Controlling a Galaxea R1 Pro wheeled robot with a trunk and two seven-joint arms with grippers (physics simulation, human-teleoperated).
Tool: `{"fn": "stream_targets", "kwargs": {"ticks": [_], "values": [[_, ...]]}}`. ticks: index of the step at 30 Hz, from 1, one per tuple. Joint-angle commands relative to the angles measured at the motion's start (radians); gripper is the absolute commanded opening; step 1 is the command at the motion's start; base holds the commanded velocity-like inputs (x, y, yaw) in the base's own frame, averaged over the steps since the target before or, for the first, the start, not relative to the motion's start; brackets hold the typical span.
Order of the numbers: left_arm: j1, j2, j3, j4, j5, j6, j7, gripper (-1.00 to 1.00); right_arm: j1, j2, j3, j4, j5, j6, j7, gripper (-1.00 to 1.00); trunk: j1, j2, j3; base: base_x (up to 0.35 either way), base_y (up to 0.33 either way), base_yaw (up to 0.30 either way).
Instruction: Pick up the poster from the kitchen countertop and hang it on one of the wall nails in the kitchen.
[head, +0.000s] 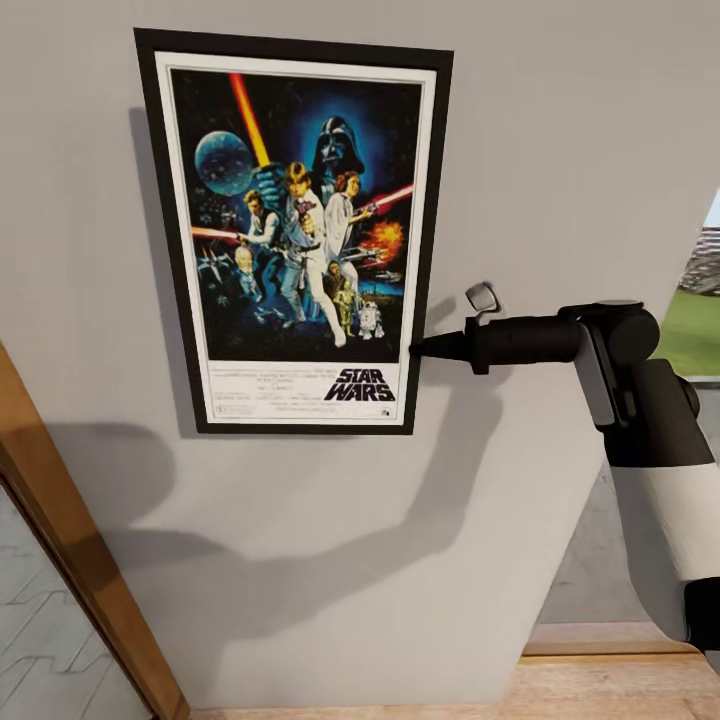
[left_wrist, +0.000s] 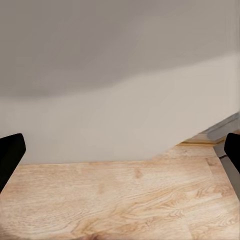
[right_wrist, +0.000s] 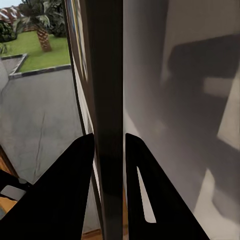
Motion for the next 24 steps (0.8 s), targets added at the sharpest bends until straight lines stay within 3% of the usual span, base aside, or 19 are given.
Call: {"fn": "stream_targets", "kwargs": {"ticks": [1, 24], "values": [[-0.001, 0.0, -0.008, 0.0, 0.008, -0.005, -0.002, 1.0, -0.001, -0.001, 0.001, 0.0, -0.004, 0.007, 0.001, -1.0, 0.001, -0.002, -0.002, 0.0, 0.0, 0.0], [0.0, 0.0, -0.008, 0.0, 0.009, -0.005, -0.002, 1.0, -0.001, -0.002, 0.001, 0.028, -0.003, 0.009, -0.005, -1.0, 0.001, -0.002, -0.002, 0.0, 0.0, 0.0]]}}
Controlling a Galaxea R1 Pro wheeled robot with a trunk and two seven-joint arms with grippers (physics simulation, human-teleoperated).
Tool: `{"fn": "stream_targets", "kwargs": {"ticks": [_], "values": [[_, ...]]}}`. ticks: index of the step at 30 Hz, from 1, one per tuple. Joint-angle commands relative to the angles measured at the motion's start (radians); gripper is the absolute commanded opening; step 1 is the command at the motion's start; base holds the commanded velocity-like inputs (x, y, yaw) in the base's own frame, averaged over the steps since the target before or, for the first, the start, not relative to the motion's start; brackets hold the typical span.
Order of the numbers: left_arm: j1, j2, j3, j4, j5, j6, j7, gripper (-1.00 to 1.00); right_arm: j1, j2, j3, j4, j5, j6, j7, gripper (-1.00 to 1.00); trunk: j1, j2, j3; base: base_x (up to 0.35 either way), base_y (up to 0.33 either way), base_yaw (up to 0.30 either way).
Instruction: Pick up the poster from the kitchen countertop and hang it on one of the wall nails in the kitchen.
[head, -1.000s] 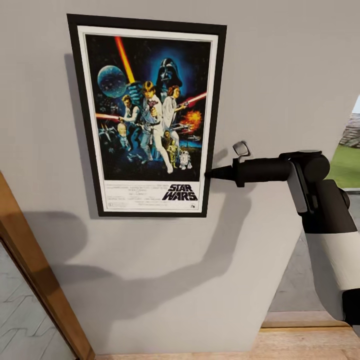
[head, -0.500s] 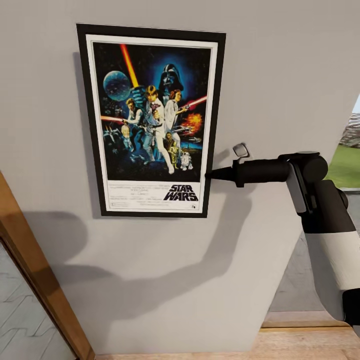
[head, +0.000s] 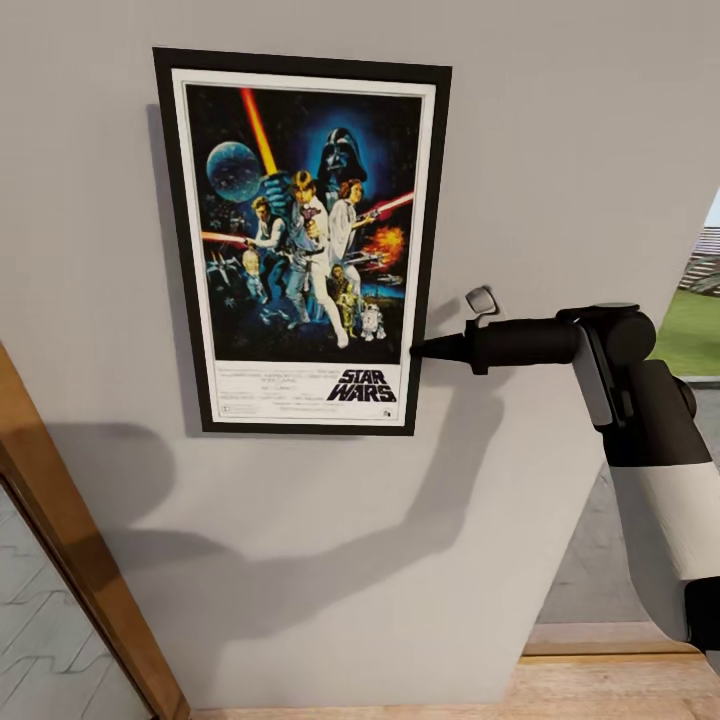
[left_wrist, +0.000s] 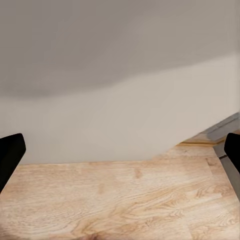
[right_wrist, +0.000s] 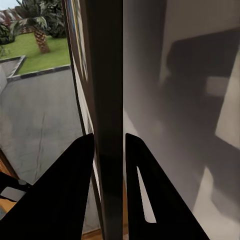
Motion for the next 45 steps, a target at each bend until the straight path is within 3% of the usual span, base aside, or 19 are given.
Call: {"fn": "stream_targets", "kwargs": {"ticks": [1, 17, 18, 45], "values": [[-0.001, 0.0, -0.008, 0.0, 0.008, -0.005, -0.002, 1.0, -0.001, -0.001, 0.001, 0.0, -0.004, 0.007, 0.001, -1.0, 0.001, -0.002, -0.002, 0.0, 0.0, 0.0], [0.0, 0.003, -0.008, 0.0, 0.008, -0.005, -0.002, 1.0, -0.001, -0.001, 0.001, -0.012, -0.005, 0.007, 0.001, -1.0, 0.001, -0.002, -0.002, 0.108, 0.0, 0.0], [0.0, 0.003, -0.007, 0.0, 0.008, -0.005, -0.002, 1.0, -0.001, -0.001, 0.001, -0.012, -0.005, 0.007, 0.001, 1.0, 0.001, -0.002, -0.002, 0.018, 0.0, 0.0], [0.0, 0.004, -0.007, 0.0, 0.008, -0.005, -0.002, 1.0, -0.001, 0.0, 0.0, -0.012, -0.006, 0.009, 0.001, 1.0, 0.001, -0.002, -0.002, -0.001, 0.0, 0.0]]}}
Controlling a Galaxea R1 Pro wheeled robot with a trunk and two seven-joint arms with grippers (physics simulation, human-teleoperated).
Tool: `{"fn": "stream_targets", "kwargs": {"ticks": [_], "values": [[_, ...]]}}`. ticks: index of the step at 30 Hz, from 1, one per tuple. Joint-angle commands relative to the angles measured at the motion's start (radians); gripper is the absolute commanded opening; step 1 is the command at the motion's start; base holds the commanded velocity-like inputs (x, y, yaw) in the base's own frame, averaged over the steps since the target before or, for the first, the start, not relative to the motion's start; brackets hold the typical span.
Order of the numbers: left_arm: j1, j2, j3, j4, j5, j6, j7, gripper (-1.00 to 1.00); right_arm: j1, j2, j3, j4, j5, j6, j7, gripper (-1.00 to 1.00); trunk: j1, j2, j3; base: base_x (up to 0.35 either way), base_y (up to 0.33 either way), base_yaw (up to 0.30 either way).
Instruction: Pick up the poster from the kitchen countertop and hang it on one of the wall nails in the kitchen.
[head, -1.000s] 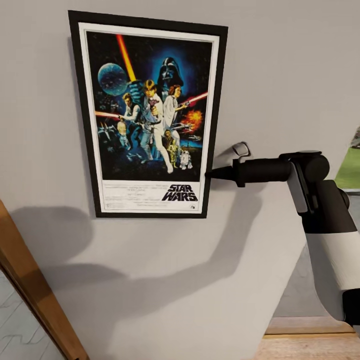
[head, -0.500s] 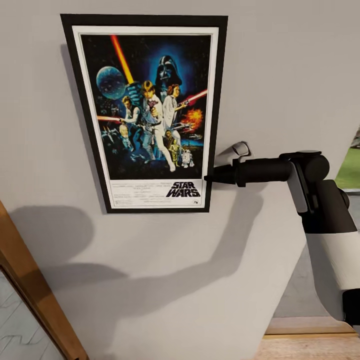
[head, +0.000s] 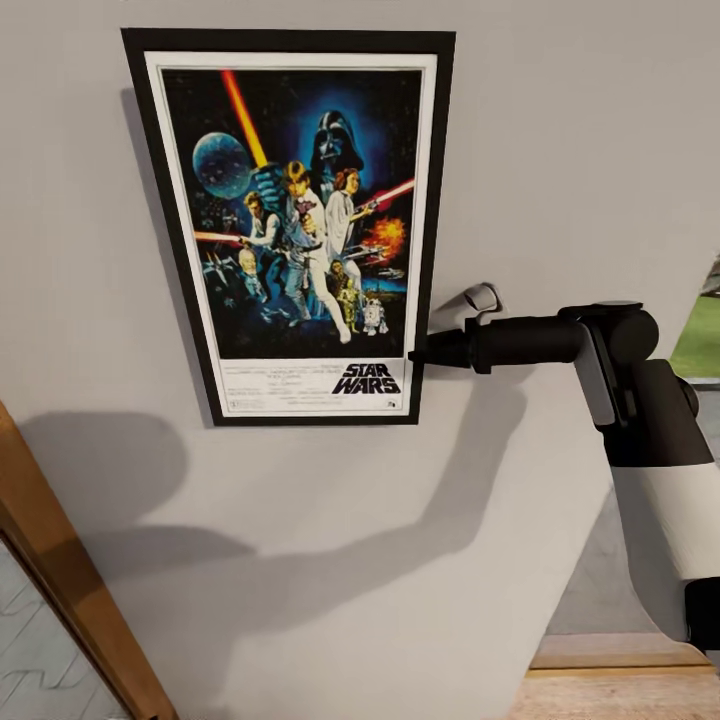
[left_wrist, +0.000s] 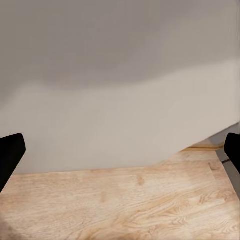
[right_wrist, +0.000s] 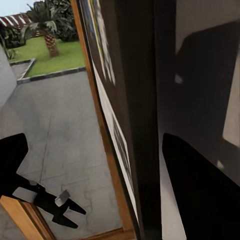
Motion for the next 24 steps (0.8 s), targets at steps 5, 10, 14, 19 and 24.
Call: {"fn": "stream_targets", "kwargs": {"ticks": [5, 10, 14, 19, 24], "values": [[-0.001, 0.0, -0.009, 0.0, 0.008, -0.006, -0.002, 1.0, -0.001, -0.002, 0.001, 0.005, 0.024, -0.004, -0.016, 1.0, 0.001, -0.002, -0.003, -0.154, -0.071, 0.0], [-0.001, 0.0, -0.009, 0.0, 0.008, -0.006, -0.002, 1.0, -0.001, -0.002, 0.001, 0.003, 0.023, -0.004, -0.016, 1.0, 0.001, -0.002, -0.003, -0.161, -0.043, 0.0], [-0.001, 0.0, -0.009, 0.0, 0.008, -0.006, -0.003, 1.0, -0.001, -0.003, 0.001, 0.003, 0.023, -0.005, -0.016, 1.0, 0.001, -0.002, -0.003, -0.271, -0.006, 0.0], [-0.001, 0.0, -0.009, 0.0, 0.008, -0.005, -0.004, 1.0, 0.0, -0.003, 0.001, 0.002, 0.023, -0.006, -0.016, 1.0, 0.001, -0.002, -0.003, -0.126, -0.002, 0.0], [-0.001, 0.0, -0.008, 0.0, 0.008, -0.005, -0.004, 1.0, 0.006, -0.003, 0.002, 0.002, 0.023, -0.006, -0.016, 1.0, 0.001, -0.002, -0.003, -0.062, 0.0, 0.0]]}}
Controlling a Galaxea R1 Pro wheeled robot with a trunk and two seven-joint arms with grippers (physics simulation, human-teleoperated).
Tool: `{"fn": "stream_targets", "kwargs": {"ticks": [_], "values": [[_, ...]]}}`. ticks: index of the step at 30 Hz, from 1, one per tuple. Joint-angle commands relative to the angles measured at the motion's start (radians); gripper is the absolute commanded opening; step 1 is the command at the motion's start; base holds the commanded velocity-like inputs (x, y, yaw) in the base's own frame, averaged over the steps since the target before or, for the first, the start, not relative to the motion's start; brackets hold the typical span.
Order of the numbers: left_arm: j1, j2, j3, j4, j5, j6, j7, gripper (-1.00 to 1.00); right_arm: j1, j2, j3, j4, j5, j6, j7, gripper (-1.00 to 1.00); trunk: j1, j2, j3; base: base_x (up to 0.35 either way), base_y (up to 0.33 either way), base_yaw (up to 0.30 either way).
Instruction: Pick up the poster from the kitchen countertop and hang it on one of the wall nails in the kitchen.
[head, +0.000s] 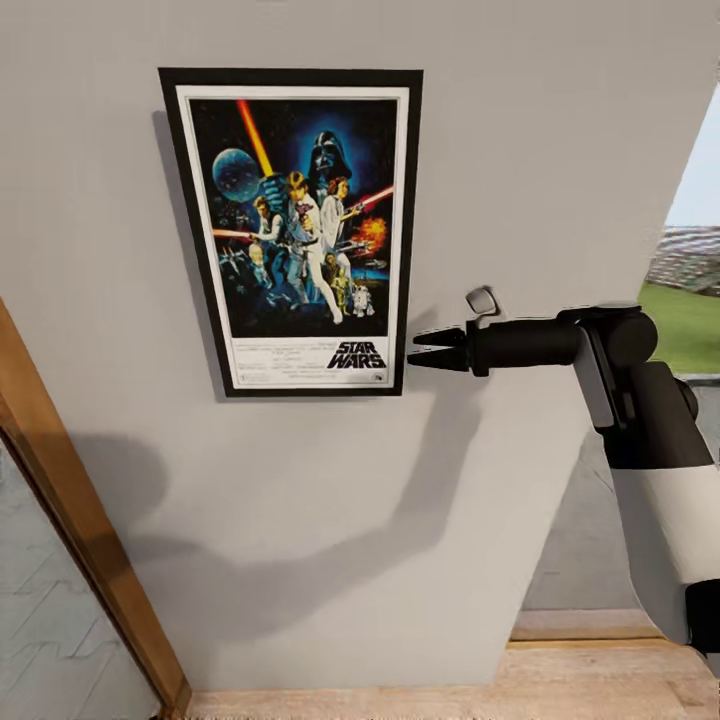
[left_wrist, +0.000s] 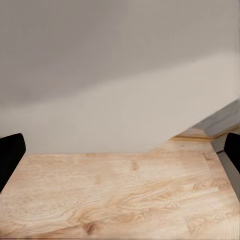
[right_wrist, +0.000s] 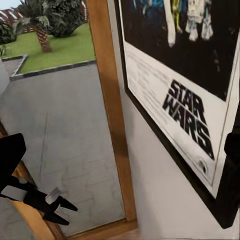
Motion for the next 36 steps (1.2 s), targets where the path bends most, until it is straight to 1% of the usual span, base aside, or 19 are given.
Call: {"fn": "stream_targets", "kwargs": {"ticks": [1, 2, 8, 9, 10, 11, 13, 15, 16, 19, 20, 21, 22, 23, 24, 26, 28, 35, 36], "values": [[-0.001, 0.0, -0.008, 0.0, 0.008, -0.005, -0.002, 1.0, 0.002, -0.001, 0.001, 0.0, -0.004, 0.006, 0.0, 1.0, 0.0, -0.003, -0.002, -0.224, 0.0, 0.0], [-0.001, 0.0, -0.009, 0.0, 0.008, -0.005, -0.002, 1.0, 0.056, -0.001, 0.0, -0.004, -0.005, 0.003, 0.003, 1.0, 0.0, -0.003, -0.002, -0.137, 0.0, 0.0], [-0.001, 0.0, -0.01, 0.0, 0.008, -0.005, -0.002, 1.0, 0.142, -0.001, -0.001, -0.034, -0.007, -0.011, 0.007, 1.0, 0.0, -0.003, -0.002, -0.208, 0.0, 0.0], [-0.001, 0.0, -0.01, 0.0, 0.008, -0.005, -0.002, 1.0, 0.182, -0.001, -0.002, -0.056, -0.007, -0.025, 0.008, 1.0, 0.0, -0.003, -0.002, -0.097, 0.0, 0.0], [-0.001, 0.0, -0.01, 0.0, 0.008, -0.005, -0.002, 1.0, 0.202, -0.001, -0.005, -0.067, -0.007, -0.034, 0.008, 1.0, 0.0, -0.003, -0.002, -0.078, 0.0, 0.0], [-0.001, 0.0, -0.01, 0.0, 0.008, -0.005, -0.002, 1.0, 0.287, -0.002, -0.039, -0.095, -0.007, -0.07, 0.009, 1.0, 0.0, -0.003, -0.002, -0.032, 0.0, 0.0], [-0.001, 0.0, -0.009, 0.0, 0.008, -0.005, -0.002, 1.0, 0.338, -0.002, -0.068, -0.102, -0.007, -0.087, 0.01, 1.0, 0.0, -0.003, -0.002, -0.023, 0.0, 0.0], [-0.001, 0.0, -0.01, 0.0, 0.008, -0.005, -0.002, 1.0, 0.457, -0.002, -0.133, -0.109, -0.007, -0.141, 0.012, 1.0, 0.0, -0.003, -0.002, -0.011, 0.0, 0.0], [-0.001, 0.0, -0.01, 0.0, 0.008, -0.005, -0.001, 1.0, 0.525, -0.002, -0.159, -0.111, -0.007, -0.184, 0.013, 1.0, 0.0, -0.003, -0.002, -0.005, 0.0, 0.0], [-0.001, 0.0, -0.01, 0.0, 0.008, -0.005, -0.001, 1.0, 0.628, -0.002, -0.182, -0.111, -0.005, -0.245, 0.013, 1.0, 0.0, -0.003, 0.001, -0.003, 0.0, 0.0], [-0.001, -0.001, -0.01, 0.0, 0.008, -0.005, -0.001, 1.0, 0.696, -0.002, -0.191, -0.111, -0.004, -0.28, 0.013, 1.0, 0.0, -0.003, 0.002, -0.002, 0.0, 0.0], [-0.001, -0.001, -0.01, 0.0, 0.008, -0.005, -0.001, 1.0, 0.728, -0.002, -0.194, -0.11, -0.003, -0.297, 0.013, 1.0, 0.0, -0.003, 0.004, -0.001, 0.0, 0.0], [-0.001, -0.001, -0.01, 0.0, 0.008, -0.005, -0.001, 1.0, 0.788, -0.002, -0.199, -0.109, -0.002, -0.333, 0.013, 1.0, 0.0, -0.003, 0.005, 0.0, 0.0, 0.0], [-0.001, -0.001, -0.011, 0.0, 0.007, -0.005, -0.001, 1.0, 0.868, -0.002, -0.203, -0.106, -0.001, -0.399, 0.013, 1.0, 0.0, -0.003, 0.007, 0.0, 0.0, 0.0], [-0.001, -0.001, -0.011, 0.0, 0.007, -0.005, -0.001, 1.0, 0.933, -0.002, -0.206, -0.104, 0.0, -0.461, 0.013, 1.0, 0.0, -0.003, 0.008, 0.0, 0.0, 0.0], [-0.001, -0.002, -0.011, 0.0, 0.007, -0.005, -0.001, 1.0, 0.994, -0.002, -0.207, -0.079, 0.001, -0.514, 0.013, 1.0, 0.0, -0.003, 0.011, 0.0, 0.0, 0.0], [-0.001, -0.002, -0.011, 0.0, 0.007, -0.005, -0.001, 1.0, 1.012, -0.002, -0.208, -0.058, 0.001, -0.528, 0.012, 1.0, 0.0, -0.003, 0.015, 0.0, 0.0, 0.0], [-0.001, -0.003, -0.011, 0.0, 0.006, -0.005, -0.001, 1.0, 1.03, -0.003, -0.208, -0.027, 0.003, -0.566, 0.012, 1.0, 0.0, -0.003, 0.02, 0.0, 0.0, 0.0], [-0.001, -0.003, -0.012, 0.0, 0.006, -0.005, 0.001, 1.0, 1.041, -0.004, -0.208, -0.016, 0.007, -0.573, 0.012, 1.0, 0.0, -0.003, 0.021, 0.0, 0.0, 0.0]]}}
